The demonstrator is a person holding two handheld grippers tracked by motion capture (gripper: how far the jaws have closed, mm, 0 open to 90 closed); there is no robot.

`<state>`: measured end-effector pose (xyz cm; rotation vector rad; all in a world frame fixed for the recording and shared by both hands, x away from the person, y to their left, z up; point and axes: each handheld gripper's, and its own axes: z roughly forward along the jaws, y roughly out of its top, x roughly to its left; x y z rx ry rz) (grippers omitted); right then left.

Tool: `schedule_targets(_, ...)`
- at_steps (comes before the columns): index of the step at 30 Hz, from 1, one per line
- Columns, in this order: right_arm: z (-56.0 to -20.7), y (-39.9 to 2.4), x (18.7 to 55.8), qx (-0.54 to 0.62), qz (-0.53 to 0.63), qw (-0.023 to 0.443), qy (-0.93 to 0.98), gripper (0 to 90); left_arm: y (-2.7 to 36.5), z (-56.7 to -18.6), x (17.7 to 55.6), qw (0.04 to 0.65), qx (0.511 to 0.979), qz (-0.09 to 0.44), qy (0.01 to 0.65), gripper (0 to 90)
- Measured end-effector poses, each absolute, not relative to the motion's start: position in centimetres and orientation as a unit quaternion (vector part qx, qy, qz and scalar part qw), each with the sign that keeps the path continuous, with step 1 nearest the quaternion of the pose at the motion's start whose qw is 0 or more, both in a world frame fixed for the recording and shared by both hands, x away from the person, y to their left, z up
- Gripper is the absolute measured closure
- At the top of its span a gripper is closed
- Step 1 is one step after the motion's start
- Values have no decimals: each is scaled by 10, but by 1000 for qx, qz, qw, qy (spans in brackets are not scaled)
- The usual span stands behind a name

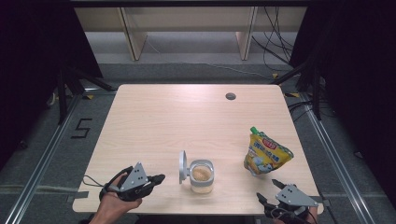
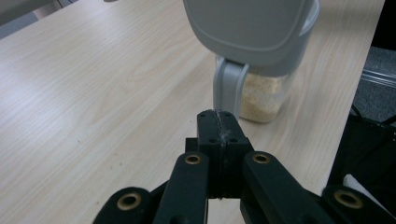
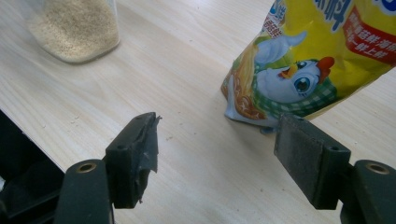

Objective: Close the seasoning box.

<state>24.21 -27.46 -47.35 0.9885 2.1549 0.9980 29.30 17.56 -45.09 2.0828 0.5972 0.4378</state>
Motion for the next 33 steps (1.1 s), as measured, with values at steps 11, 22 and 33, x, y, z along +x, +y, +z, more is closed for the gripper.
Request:
schedule_targets(11, -475, -276, 242, 385, 369, 278, 799, 311, 161, -434, 305, 465, 835, 186, 226, 890)
schedule_targets(22, -475, -276, 242, 384, 369, 279, 799, 312, 145, -421, 308, 469, 839, 184, 204, 890)
schedule_targets(33, -475, -275, 241, 383, 369, 279, 799, 312, 138, -416, 308, 474, 840, 185, 188, 889)
